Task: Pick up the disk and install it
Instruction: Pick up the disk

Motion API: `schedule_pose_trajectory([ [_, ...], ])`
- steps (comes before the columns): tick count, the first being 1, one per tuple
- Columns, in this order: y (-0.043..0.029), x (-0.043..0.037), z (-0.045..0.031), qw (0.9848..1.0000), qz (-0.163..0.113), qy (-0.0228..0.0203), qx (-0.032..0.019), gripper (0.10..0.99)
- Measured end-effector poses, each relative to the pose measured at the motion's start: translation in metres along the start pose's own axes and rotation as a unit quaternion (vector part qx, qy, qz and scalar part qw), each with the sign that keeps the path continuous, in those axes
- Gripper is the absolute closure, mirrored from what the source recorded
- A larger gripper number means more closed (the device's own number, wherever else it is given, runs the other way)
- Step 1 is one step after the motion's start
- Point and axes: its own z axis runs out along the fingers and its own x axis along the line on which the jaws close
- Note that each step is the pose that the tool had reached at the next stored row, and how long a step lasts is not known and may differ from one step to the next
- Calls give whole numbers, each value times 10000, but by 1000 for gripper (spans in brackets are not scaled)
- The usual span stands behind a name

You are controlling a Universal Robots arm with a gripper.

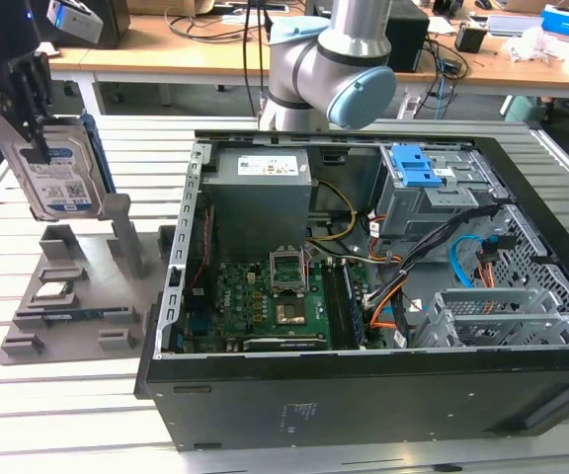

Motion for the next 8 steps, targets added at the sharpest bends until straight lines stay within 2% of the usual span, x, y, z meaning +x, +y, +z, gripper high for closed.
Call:
schedule_pose_trajectory([
  [8,4,-3,-145,10000,0,0,0,725],
])
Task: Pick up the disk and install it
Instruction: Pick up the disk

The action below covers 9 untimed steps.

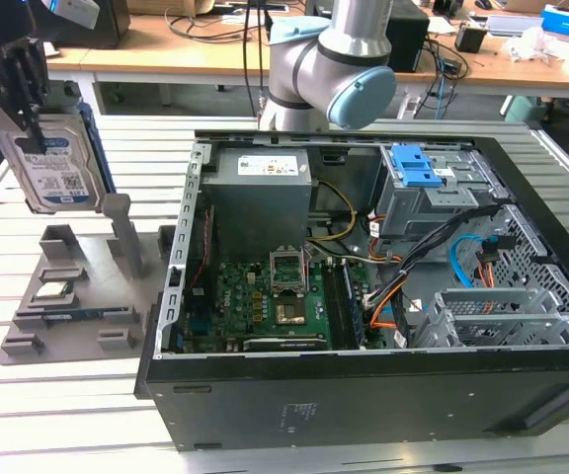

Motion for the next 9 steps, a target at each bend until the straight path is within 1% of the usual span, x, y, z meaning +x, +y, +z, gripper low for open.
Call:
schedule_pose_trajectory([
  [6,3,-2,-120,10000,0,0,0,725],
  [9,5,-4,-192,10000,0,0,0,725],
])
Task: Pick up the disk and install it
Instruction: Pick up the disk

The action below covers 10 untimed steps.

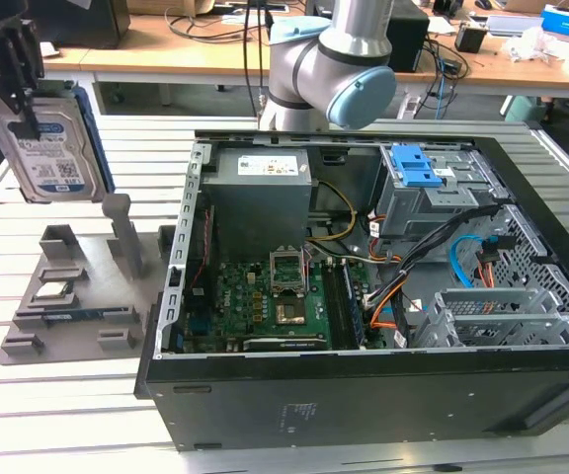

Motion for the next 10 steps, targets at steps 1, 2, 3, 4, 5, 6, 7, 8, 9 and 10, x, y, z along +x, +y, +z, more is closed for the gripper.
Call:
schedule_pose_trajectory([
  [1,0,0,-14,10000,0,0,0,725],
  [2,0,-1,-26,10000,0,0,0,725],
  [3,0,-1,-39,10000,0,0,0,725],
  [4,0,-1,-63,10000,1,0,-1,725],
  [5,0,-2,-92,10000,1,0,-1,725],
  [6,0,-2,-125,10000,0,0,-1,725],
  [7,0,-2,-149,10000,0,0,-1,725],
  [8,0,-3,-166,10000,0,0,-1,725],
  [9,0,-3,-197,10000,0,0,-2,725],
  [10,1,-4,-229,10000,0,0,-2,725],
])
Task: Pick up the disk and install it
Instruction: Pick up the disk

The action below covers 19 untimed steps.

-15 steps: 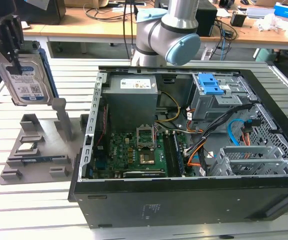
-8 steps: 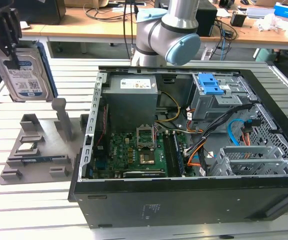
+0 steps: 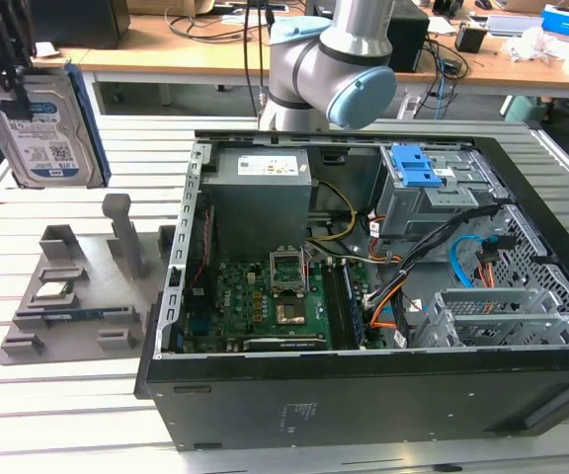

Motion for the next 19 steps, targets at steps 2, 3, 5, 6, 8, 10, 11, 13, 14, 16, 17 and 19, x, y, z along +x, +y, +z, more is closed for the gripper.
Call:
schedule_pose_trajectory([
  [2,1,-1,-53,10000,0,0,0,725],
  [3,2,-2,-79,10000,0,0,0,725],
  [5,5,-4,-177,10000,0,0,0,725],
  [6,6,-5,-218,10000,0,0,-1,725],
  [8,7,-5,-249,10000,0,0,0,725],
  [10,8,-5,-283,10000,0,0,0,725],
  [11,10,-5,-320,10000,0,0,0,725],
  [13,13,-6,-405,10000,0,0,-1,725],
  [14,15,-7,-449,10000,0,0,0,725],
  [16,16,-9,-505,10000,0,0,-1,725],
  [17,18,-10,-534,10000,0,0,0,725],
  [19,20,-11,-601,10000,0,0,0,725],
])
